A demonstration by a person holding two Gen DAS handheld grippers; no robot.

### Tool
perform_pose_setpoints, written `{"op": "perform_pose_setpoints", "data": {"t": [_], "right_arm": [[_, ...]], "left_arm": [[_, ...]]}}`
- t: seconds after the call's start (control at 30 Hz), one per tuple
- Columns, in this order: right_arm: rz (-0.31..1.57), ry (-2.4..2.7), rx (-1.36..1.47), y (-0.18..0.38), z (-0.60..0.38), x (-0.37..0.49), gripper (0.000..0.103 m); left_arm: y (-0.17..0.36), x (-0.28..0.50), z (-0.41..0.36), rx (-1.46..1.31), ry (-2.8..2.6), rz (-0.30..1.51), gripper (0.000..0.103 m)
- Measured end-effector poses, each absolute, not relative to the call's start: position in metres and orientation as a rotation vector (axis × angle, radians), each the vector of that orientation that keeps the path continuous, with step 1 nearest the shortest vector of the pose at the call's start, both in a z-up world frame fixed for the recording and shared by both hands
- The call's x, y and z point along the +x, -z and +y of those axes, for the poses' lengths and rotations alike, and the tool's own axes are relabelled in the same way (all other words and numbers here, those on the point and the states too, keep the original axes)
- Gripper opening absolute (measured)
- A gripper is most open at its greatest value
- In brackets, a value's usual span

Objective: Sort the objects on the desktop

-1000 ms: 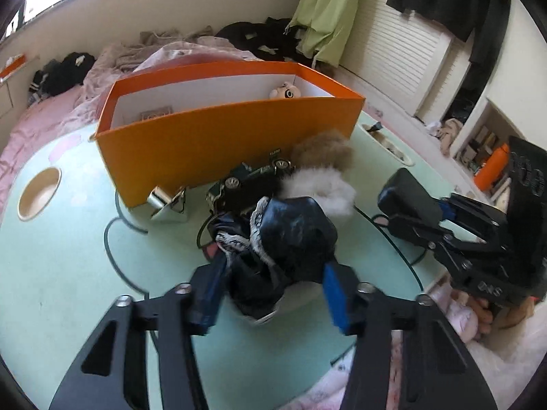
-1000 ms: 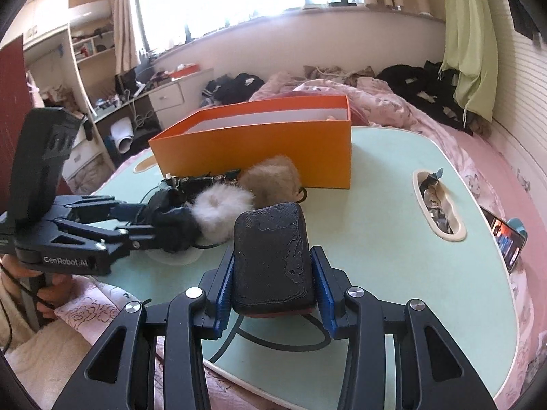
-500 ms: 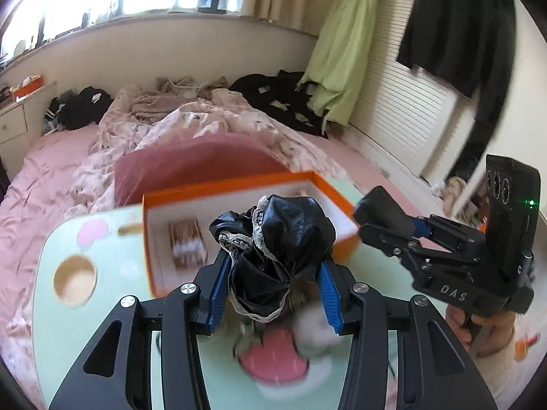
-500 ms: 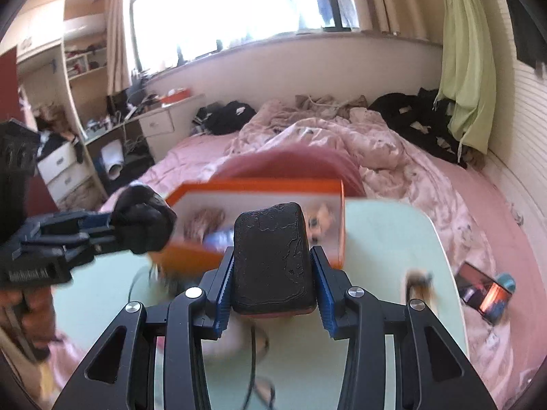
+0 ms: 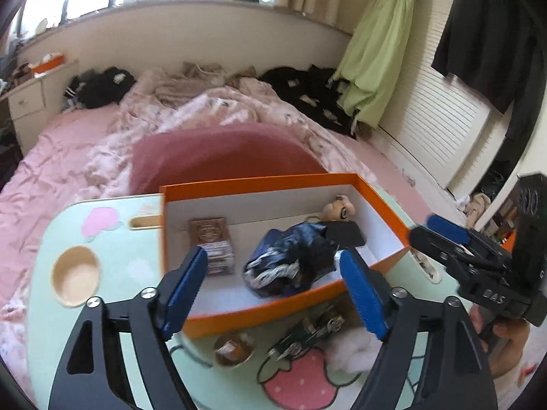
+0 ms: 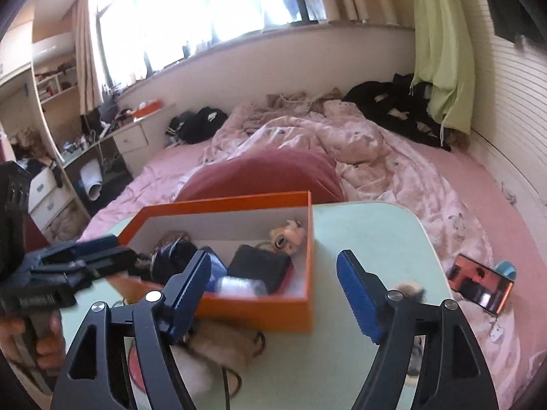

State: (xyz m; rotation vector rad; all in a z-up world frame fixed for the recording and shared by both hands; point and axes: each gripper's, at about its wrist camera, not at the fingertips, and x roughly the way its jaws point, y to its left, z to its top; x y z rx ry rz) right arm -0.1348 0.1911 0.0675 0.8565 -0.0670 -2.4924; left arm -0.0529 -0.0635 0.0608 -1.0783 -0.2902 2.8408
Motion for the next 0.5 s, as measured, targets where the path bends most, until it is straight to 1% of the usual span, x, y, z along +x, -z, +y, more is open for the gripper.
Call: {"op": "perform_pose_setpoints", "data": {"t": [0.1,0.27,0.37,0.5], "right_arm": [[-0.065,2.462,0.868,-0.059,0.198,-0.111,0.079],[0.038,2.408,0.904,-0.037,0.194,-0.066,0.083],[0.09,2.395,0.93,-0.022,0.188,-0.052,0.083],[0.179,2.417,0.97,-0.002,0.181,-0.041,0.084]], "left_arm": [[-0.06,-0.034,-0.066,-1.089,-2.845,-0.255,0.08],[-0.049,0.005,-0.053,-1.126,-2.799,-0.16,0.08],[-0.031,0.025,-0.042,-1.217,-2.793,-0.097,0.08],[-0.011,0.033,-0.036,-1.274,-2.787,-0.078,0.08]]}}
